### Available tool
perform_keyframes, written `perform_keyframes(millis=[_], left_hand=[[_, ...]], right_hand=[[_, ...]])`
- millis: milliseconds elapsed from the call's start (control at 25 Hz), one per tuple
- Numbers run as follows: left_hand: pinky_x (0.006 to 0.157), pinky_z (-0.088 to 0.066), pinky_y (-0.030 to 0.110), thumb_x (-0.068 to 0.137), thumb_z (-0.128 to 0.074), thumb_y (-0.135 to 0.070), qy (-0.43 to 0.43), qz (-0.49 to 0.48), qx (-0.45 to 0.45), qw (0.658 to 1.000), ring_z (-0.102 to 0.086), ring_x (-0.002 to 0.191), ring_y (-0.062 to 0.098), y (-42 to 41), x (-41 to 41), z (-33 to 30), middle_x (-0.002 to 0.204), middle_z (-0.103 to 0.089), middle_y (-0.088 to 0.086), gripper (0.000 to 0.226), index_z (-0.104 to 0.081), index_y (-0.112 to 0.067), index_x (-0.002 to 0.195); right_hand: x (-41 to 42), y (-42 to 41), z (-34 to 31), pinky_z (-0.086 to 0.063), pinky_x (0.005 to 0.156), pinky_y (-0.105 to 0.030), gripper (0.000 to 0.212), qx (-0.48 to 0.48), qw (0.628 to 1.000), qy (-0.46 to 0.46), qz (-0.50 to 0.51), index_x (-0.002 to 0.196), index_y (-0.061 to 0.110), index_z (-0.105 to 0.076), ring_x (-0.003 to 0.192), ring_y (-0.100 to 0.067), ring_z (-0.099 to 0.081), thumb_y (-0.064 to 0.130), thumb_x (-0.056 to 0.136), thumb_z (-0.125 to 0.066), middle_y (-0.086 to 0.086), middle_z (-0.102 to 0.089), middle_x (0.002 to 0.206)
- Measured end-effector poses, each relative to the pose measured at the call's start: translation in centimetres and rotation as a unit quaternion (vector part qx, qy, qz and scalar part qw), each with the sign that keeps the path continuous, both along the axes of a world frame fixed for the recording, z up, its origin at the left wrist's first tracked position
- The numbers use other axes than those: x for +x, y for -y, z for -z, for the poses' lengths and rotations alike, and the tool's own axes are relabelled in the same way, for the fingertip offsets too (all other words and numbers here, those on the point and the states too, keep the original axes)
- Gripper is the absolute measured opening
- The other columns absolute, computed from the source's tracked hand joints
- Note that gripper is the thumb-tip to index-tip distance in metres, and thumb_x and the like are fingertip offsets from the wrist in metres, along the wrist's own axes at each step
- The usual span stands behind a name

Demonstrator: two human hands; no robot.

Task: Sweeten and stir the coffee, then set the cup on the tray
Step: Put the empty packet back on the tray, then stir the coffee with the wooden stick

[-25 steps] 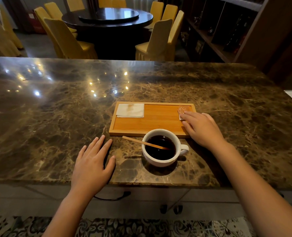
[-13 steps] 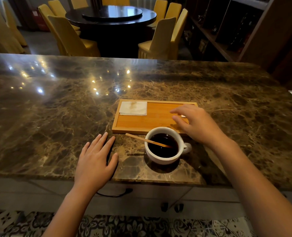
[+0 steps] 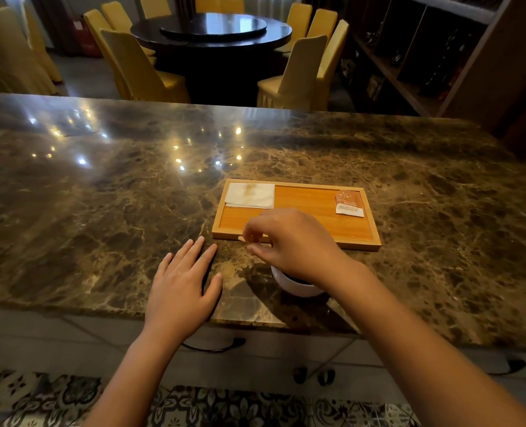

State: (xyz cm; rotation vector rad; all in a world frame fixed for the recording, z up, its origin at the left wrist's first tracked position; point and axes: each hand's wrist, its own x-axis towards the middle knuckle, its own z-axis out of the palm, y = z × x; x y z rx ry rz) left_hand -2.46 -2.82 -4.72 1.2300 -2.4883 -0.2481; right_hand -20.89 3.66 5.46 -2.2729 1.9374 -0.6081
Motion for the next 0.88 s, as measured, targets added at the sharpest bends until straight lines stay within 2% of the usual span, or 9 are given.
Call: perform_keyframes(millis=[280,360,480,600,760,880], left_hand=[[0.112,-0.015,0.041,0.084,-0.028,-0.05,0.001,-0.001,-0.001,1.0,-0.021,0.138,0.016,0.0,0.0,0.0,0.148,-0.032,0.004,0.059,-0.035,-0.024,0.137],[0.111,-0.016,0.041,0.083,-0.025,-0.051,-0.003,0.0,-0.003,1.0,-0.022,0.137,0.016,-0.1,0.0,-0.1,0.148,-0.032,0.004,0.061,-0.036,-0.024,0.136],[0.112,-0.015,0.041,0.083,-0.025,-0.051,-0.004,0.0,-0.001,1.0,-0.021,0.137,0.015,-0.1,0.0,-0.1,0.148,-0.032,0.004,0.061,-0.036,-0.024,0.136],[0.111,-0.015,0.041,0.083,-0.025,-0.051,-0.002,-0.001,-0.001,1.0,-0.02,0.137,0.014,-0.1,0.0,0.0,0.148,-0.032,0.003,0.061,-0.036,-0.024,0.136],[0.112,-0.016,0.042,0.083,-0.024,-0.052,0.001,0.0,-0.002,1.0,-0.021,0.137,0.015,0.0,0.0,-0.1,0.148,-0.032,0.004,0.061,-0.036,-0.024,0.136],[0.112,-0.016,0.042,0.083,-0.025,-0.051,0.002,0.0,-0.001,1.0,-0.02,0.137,0.015,0.0,0.0,0.0,0.148,-0.032,0.004,0.061,-0.036,-0.024,0.136]], right_hand=[[-1.6,-1.0,-1.1,-0.052,0.067,-0.031,0.011,-0.018,0.995,0.088,0.034,0.094,0.017,-0.066,0.079,-0.011,-0.059,0.017,0.084,-0.061,0.0,-0.07,0.092],[-2.9,-1.8,-1.6,-0.049,0.065,-0.025,0.008,-0.026,0.99,0.116,0.07,0.09,0.017,-0.066,0.075,-0.01,-0.059,0.016,0.083,-0.064,0.003,-0.068,0.085],[-5.6,-3.5,-2.1,-0.042,0.061,-0.009,0.006,-0.042,0.977,0.168,0.126,0.082,0.016,-0.064,0.069,-0.005,-0.059,0.011,0.08,-0.067,0.01,-0.062,0.074],[-7.8,-5.6,-2.2,-0.053,0.063,-0.017,0.005,-0.026,0.954,0.256,0.155,0.079,0.011,-0.064,0.068,-0.008,-0.066,0.008,0.08,-0.066,0.0,-0.068,0.077],[-8.2,-7.1,-1.2,-0.053,0.06,-0.016,0.006,-0.003,0.923,0.361,0.136,0.079,0.006,-0.064,0.068,-0.013,-0.07,0.001,0.079,-0.064,-0.012,-0.07,0.077],[-7.2,-7.3,0.4,-0.054,0.063,-0.018,0.008,-0.023,0.903,0.408,0.131,0.081,0.01,-0.065,0.072,-0.016,-0.07,0.003,0.08,-0.064,-0.008,-0.07,0.077]])
